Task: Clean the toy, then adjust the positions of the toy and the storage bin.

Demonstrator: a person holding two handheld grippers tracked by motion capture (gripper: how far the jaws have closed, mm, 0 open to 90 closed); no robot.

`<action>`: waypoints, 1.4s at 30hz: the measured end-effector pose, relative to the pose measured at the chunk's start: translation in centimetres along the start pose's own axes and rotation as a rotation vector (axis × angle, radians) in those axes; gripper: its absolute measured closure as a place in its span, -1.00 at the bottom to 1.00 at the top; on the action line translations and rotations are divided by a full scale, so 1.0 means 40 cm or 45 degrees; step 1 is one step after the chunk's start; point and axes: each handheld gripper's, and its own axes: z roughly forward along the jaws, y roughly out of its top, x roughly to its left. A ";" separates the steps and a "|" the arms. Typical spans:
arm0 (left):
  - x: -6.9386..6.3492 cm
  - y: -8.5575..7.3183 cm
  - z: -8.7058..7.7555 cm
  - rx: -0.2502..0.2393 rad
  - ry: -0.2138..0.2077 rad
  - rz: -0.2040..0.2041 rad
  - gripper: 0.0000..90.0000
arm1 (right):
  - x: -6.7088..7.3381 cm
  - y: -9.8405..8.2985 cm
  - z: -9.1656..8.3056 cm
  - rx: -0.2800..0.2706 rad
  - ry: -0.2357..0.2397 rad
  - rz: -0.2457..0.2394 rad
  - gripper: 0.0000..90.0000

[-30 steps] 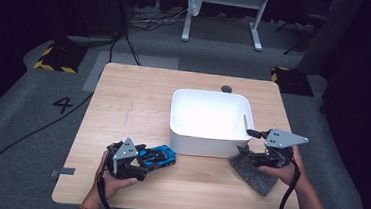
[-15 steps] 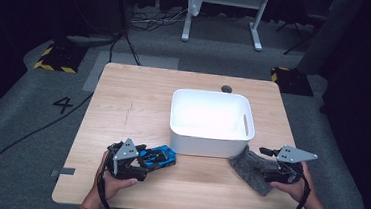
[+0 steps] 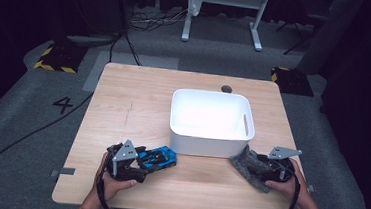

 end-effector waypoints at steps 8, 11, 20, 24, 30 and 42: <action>0.003 -0.013 0.002 -0.001 -0.011 -0.022 -0.46 | -0.040 -0.012 -0.005 -0.023 0.054 0.037 0.23; 0.003 -0.013 0.002 -0.008 -0.010 -0.027 -0.46 | -0.047 -0.017 -0.006 -0.039 0.066 0.044 0.30; -0.003 -0.002 -0.002 -0.035 0.000 0.000 -0.45 | -0.056 -0.029 -0.006 -0.084 0.097 0.030 0.31; -0.004 0.006 -0.001 -0.042 0.004 0.002 -0.45 | -0.056 -0.034 -0.005 -0.103 0.100 0.034 0.30; -0.006 0.012 0.000 -0.045 0.009 0.011 -0.45 | -0.058 -0.036 -0.006 -0.111 0.110 0.039 0.31; -0.010 0.030 -0.033 -0.088 0.047 0.023 -0.45 | -0.057 -0.044 -0.006 -0.140 0.109 0.043 0.30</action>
